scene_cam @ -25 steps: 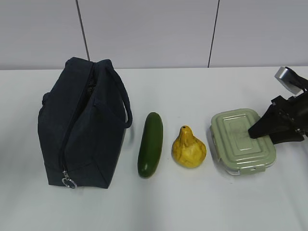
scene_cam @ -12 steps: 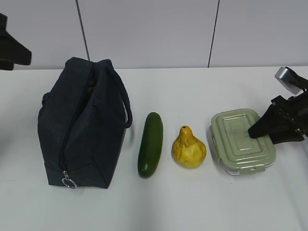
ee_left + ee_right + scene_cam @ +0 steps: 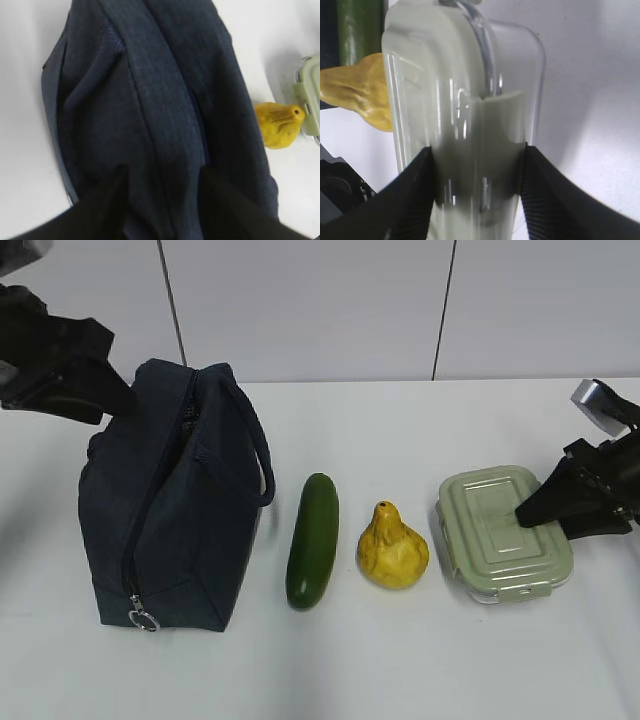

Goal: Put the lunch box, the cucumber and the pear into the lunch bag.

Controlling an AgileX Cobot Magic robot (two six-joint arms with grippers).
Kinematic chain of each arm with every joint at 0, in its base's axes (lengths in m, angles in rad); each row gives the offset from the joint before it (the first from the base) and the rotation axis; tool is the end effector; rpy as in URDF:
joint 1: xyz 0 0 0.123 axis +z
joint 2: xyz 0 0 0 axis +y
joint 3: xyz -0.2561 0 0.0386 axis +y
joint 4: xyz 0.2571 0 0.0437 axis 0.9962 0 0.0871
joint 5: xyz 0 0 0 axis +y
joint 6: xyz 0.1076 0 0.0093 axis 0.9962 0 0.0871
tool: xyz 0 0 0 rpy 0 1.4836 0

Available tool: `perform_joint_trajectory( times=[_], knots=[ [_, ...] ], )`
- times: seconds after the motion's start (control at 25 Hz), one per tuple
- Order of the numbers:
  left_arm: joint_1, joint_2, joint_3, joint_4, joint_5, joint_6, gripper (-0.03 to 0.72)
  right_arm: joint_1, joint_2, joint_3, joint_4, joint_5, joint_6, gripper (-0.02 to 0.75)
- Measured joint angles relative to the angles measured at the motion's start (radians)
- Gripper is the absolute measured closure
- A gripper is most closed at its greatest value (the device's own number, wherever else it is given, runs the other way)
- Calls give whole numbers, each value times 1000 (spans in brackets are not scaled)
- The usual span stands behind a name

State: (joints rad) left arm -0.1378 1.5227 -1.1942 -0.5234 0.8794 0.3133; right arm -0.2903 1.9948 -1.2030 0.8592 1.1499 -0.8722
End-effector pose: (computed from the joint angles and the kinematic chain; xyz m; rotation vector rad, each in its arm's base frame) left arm 0.3244 -0.0870 0.2526 0.2667 2.5897 -0.5799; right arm 0.3511 -0.0269 0.1107 -0.1350 2.7596 1.0878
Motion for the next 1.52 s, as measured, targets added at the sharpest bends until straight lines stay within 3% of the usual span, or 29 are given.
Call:
perform_joint_trajectory(
  times=[0.28, 0.56, 0.64, 0.84, 1.28, 1.52],
  knots=[
    [0, 60, -3, 0, -5, 7, 433, 0, 0, 0, 0, 0, 1, 356],
    [0, 78, -6, -9, -6, 8, 645, 0, 0, 0, 0, 0, 2, 356],
    [0, 79, -17, -9, -5, 8, 673, 0, 0, 0, 0, 0, 2, 356],
    [-13, 79, -71, -10, 3, 8, 685, 0, 0, 0, 6, 0, 2, 357],
    [-130, 79, -96, 52, -3, -33, 686, 0, -6, 0, 10, 0, 2, 357],
    [-139, 79, -96, 61, -4, -42, 687, 0, -8, 0, 28, 0, 3, 357]
  ],
)
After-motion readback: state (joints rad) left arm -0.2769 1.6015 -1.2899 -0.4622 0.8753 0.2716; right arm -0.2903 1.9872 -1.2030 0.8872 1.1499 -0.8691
